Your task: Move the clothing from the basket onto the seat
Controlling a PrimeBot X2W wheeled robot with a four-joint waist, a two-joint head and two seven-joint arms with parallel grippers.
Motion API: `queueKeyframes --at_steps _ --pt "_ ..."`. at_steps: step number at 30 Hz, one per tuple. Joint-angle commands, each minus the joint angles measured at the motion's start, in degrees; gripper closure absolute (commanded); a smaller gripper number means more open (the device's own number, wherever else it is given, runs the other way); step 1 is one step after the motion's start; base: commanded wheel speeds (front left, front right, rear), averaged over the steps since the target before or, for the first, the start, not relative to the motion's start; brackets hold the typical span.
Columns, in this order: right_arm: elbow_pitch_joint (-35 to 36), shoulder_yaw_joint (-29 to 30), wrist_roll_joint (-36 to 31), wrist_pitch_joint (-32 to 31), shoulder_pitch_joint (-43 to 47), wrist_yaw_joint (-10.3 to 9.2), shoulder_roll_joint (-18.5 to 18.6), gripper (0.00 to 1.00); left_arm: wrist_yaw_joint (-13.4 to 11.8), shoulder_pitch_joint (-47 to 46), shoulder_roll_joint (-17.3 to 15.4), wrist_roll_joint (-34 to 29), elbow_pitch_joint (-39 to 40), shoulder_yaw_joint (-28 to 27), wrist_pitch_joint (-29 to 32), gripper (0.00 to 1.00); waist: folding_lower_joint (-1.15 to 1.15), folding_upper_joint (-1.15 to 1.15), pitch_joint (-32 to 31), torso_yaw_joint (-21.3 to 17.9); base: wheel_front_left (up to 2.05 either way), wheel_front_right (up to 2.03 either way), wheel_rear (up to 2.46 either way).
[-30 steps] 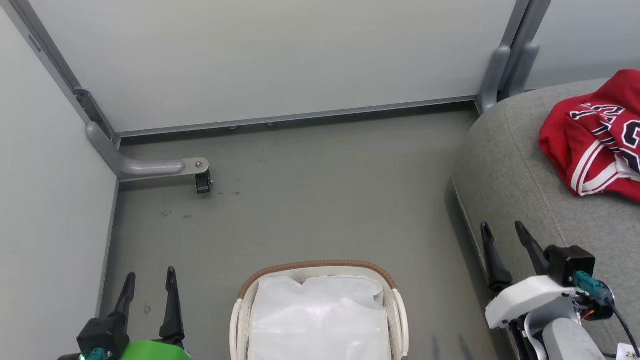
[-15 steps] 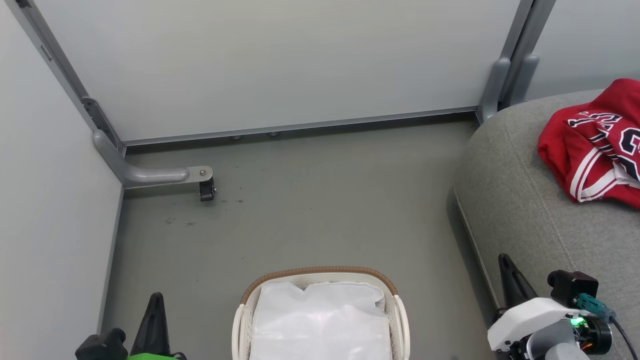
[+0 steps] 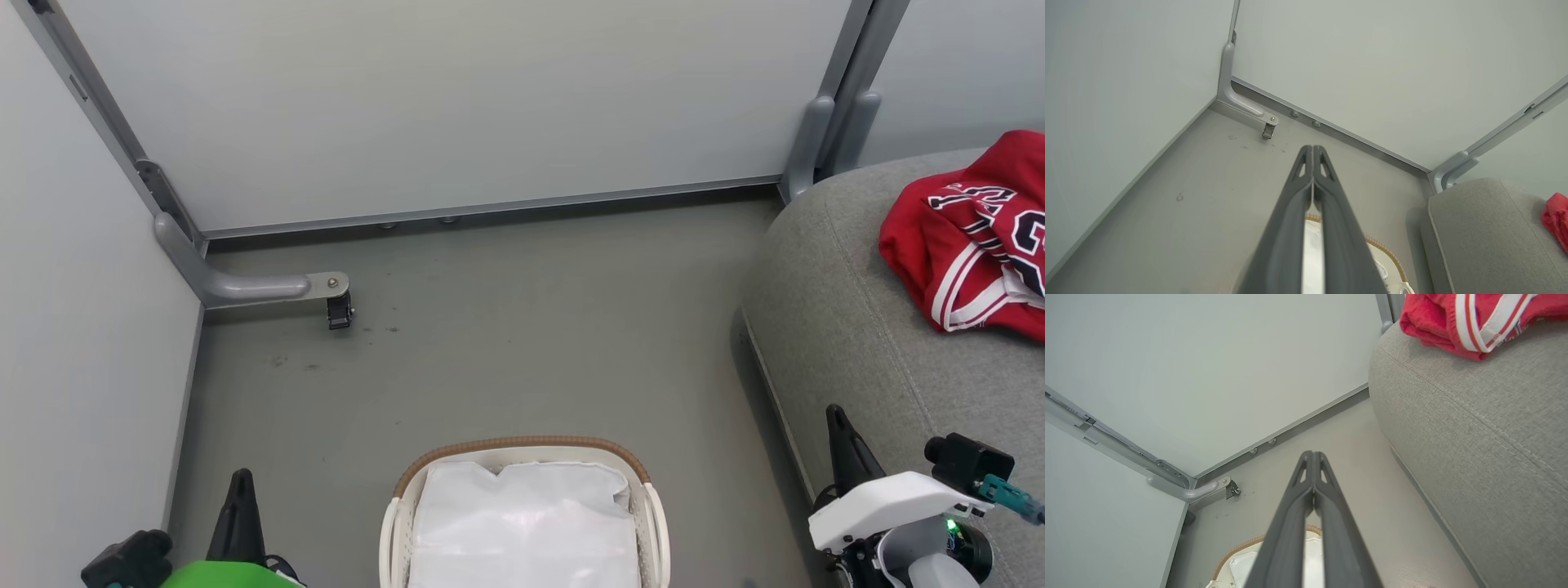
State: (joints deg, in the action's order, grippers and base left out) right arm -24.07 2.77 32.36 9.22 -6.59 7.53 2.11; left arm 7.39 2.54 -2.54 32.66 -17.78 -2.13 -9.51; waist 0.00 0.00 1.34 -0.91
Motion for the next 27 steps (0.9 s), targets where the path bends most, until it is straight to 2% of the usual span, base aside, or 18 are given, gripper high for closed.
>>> queueKeyframes --at_steps 1,27 --pt "1.32 0.30 2.36 -0.50 -0.51 -0.01 0.38 1.00 0.03 -1.81 -0.22 2.39 0.97 -0.50 0.48 1.00 0.00 0.00 -0.02 0.01 0.00 0.00 0.00" --pt "4.49 1.52 22.30 -5.82 -0.21 -0.03 0.58 1.00 0.07 -4.47 -0.31 22.19 2.06 -1.91 5.91 1.00 0.00 0.00 -0.30 0.24 0.00 0.00 0.00"
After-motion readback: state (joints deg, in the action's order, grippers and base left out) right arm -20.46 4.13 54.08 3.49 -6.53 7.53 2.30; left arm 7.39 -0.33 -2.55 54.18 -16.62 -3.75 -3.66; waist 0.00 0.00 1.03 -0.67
